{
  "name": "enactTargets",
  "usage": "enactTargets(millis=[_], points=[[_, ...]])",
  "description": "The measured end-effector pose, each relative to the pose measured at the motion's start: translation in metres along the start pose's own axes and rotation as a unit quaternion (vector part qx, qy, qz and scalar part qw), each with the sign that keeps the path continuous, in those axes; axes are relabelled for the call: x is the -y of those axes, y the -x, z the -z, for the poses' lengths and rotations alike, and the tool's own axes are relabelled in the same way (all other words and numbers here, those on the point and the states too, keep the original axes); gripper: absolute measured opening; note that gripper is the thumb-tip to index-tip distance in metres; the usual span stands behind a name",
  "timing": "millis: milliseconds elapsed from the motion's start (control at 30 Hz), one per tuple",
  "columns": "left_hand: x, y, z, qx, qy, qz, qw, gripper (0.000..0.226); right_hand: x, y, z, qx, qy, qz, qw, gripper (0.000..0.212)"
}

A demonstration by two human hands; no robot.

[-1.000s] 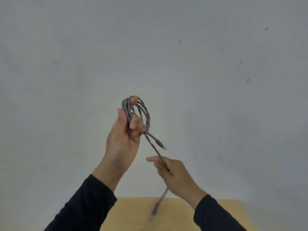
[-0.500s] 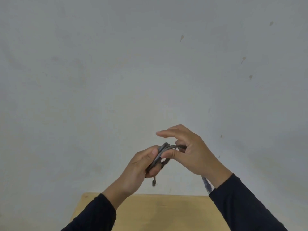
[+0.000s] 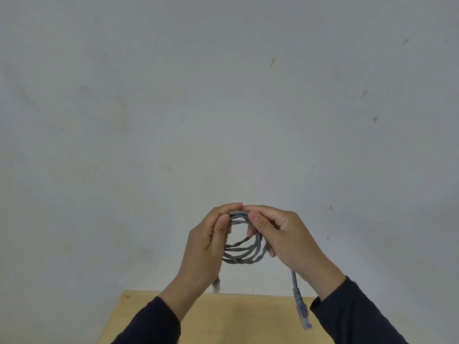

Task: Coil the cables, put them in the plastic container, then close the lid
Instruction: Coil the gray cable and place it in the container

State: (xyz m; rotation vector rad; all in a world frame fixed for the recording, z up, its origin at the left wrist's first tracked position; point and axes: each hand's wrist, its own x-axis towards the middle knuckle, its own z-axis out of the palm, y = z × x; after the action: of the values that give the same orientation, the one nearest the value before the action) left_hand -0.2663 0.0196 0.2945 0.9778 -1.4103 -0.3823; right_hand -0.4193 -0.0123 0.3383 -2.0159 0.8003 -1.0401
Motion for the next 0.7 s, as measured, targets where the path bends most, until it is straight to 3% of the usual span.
enactTargets(millis=[167,333,500,700], points=[[0.003,-0.012,0.017,-0.053,0.036,0.045,0.997,0.025,-0.005,0.007,0.015,0.03,0.064,-0.027,0.997,0.036],[0.008,-0.016,0.026,-0.046,0.112,0.117,0.986,0.031,-0.012,0.007,0.025,0.047,0.09,-0.026,0.994,0.03],[0.006,-0.009,0.017,-0.005,0.196,0.158,0.968,0.029,-0.018,-0.001,0.029,-0.095,0.027,-0.005,0.995,0.023],[0.002,0.001,-0.006,0.008,0.204,0.166,0.965,0.028,-0.023,-0.002,0.001,-0.253,-0.111,-0.003,0.961,0.014]])
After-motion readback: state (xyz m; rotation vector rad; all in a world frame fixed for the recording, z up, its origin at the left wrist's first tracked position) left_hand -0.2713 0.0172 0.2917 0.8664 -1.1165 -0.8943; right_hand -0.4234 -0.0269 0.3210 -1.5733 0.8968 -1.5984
